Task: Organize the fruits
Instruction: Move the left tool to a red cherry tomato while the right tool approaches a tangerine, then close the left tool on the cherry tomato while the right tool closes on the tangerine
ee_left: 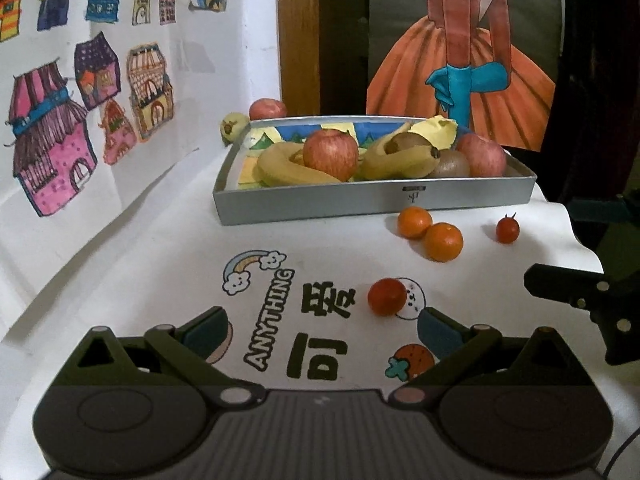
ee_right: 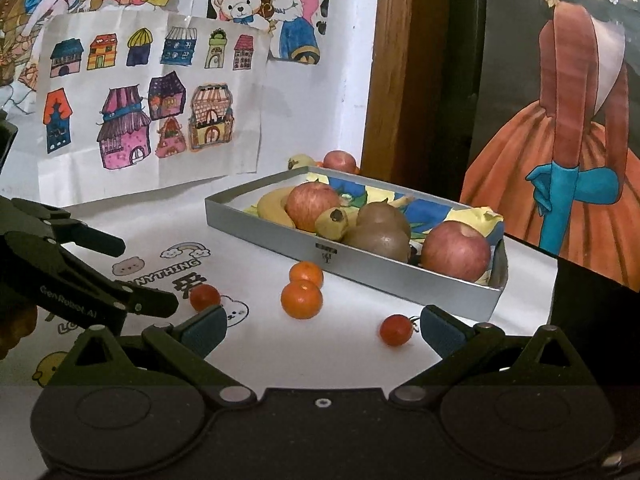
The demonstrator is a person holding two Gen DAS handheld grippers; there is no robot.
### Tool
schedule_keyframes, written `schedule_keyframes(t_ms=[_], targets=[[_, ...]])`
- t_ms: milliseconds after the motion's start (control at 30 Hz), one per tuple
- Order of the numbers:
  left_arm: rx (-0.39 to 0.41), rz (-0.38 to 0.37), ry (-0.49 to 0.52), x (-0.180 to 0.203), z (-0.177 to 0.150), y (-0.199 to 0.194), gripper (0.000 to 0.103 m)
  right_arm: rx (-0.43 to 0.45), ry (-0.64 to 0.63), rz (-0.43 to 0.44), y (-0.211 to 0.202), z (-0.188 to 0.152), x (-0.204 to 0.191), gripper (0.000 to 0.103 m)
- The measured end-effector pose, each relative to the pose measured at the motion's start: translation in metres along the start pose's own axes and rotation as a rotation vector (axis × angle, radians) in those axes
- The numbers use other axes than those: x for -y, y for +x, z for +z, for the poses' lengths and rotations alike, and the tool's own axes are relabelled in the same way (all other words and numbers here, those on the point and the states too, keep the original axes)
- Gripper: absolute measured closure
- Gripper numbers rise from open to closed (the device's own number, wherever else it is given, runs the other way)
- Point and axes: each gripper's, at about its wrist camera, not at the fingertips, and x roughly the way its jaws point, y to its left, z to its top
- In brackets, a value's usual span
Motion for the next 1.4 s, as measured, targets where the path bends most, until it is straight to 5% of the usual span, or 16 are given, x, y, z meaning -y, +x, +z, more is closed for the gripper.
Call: schedule_keyframes(t_ms=[433, 800, 1133, 1400], targets=[[-0.035, -0.036, 0.014, -0.004, 0.001, 0.015, 0.0, -0.024, 0.0, 0.037, 0.022, 0.0, 0.009, 0.002], [-0.048, -0.09, 0.059, 0.006, 0.005, 0.03, 0.007, -0.094, -0.015, 0.147, 0.064, 0.02, 0.014, 0.021], [-0.024, -0.113, 0.084, 0.006, 0.009, 0.035, 0.023, -0.135, 0.0, 0.173, 0.086, 0.019, 0.018, 0.031], [-0.006, -0.141, 0.108, 0.012, 0.011, 0.034, 0.054, -0.157, 0.014, 0.185, 0.094, 0.017, 0.016, 0.046]])
